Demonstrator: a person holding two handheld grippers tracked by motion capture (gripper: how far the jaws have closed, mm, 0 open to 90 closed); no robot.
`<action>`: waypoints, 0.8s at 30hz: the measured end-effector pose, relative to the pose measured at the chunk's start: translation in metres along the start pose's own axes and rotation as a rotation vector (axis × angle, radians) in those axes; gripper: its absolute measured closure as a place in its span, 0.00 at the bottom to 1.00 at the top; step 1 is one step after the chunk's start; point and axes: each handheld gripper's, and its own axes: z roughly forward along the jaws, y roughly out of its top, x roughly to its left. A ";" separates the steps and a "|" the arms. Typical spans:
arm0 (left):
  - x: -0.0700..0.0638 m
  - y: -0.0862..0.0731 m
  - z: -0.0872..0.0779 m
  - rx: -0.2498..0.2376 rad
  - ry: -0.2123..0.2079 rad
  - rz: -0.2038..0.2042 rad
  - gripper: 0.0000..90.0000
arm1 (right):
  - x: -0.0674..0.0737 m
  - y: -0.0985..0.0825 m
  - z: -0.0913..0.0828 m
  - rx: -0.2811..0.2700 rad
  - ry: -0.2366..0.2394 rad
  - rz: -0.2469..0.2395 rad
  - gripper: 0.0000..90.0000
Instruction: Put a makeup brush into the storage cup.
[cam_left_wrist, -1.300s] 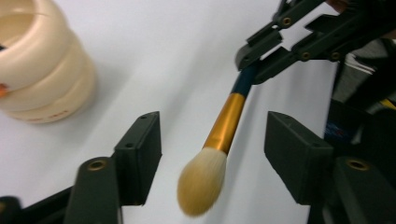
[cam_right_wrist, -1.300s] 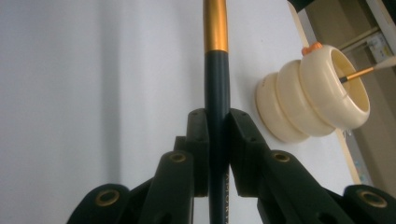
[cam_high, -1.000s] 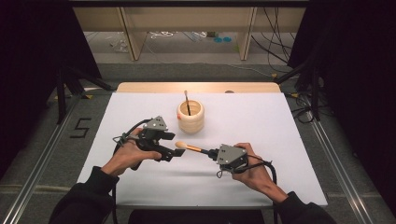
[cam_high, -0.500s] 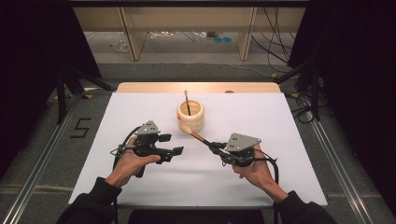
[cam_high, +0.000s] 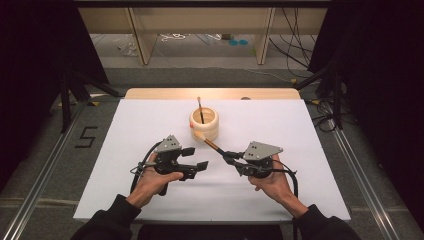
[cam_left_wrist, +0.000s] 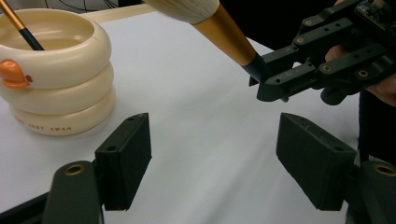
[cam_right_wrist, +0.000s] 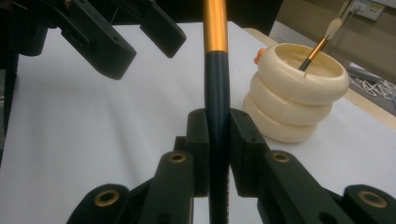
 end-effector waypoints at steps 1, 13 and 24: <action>-0.001 0.000 0.001 -0.009 -0.003 -0.010 0.29 | 0.000 0.000 0.000 0.002 0.002 0.000 0.88; -0.002 0.002 0.008 -0.039 -0.008 -0.052 0.31 | 0.005 0.000 0.003 0.001 0.014 0.000 0.88; -0.002 0.005 0.013 -0.062 -0.034 -0.064 0.32 | 0.009 0.000 0.006 0.002 0.029 -0.008 0.88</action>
